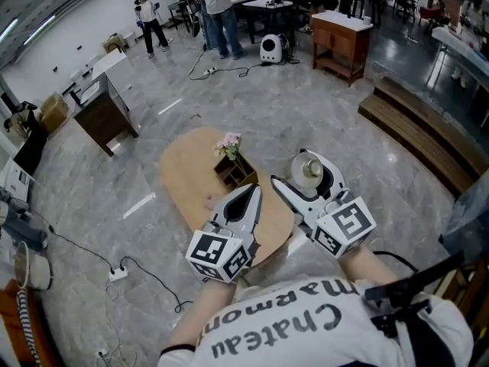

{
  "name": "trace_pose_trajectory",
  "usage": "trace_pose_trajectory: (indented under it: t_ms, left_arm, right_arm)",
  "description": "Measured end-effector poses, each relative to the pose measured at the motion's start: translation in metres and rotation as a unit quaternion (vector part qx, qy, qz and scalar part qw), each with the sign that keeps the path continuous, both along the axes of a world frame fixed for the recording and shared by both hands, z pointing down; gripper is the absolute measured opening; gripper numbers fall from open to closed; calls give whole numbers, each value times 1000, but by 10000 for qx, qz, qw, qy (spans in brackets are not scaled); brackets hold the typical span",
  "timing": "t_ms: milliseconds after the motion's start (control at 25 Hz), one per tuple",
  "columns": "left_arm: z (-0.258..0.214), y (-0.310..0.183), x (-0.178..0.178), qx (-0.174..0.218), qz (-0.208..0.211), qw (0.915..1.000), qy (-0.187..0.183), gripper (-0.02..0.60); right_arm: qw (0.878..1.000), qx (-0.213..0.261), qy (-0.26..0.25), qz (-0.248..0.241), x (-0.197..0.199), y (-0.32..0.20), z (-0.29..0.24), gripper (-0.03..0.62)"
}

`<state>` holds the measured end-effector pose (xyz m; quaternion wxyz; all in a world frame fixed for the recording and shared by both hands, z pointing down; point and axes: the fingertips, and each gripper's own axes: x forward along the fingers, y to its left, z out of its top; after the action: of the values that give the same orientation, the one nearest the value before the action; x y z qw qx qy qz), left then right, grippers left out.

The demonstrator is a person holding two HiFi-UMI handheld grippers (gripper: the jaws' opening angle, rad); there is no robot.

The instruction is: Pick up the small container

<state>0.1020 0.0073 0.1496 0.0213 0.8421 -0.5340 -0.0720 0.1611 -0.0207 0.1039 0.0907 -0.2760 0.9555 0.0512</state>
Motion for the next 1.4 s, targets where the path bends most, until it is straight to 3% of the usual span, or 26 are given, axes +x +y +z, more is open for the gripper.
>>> trace_pose_trajectory:
  t_ms: [1400]
  left_arm:
    - [8, -11, 16, 3, -120, 9999, -19, 14]
  right_arm:
    - [9999, 12, 71, -77, 16, -16, 13, 328]
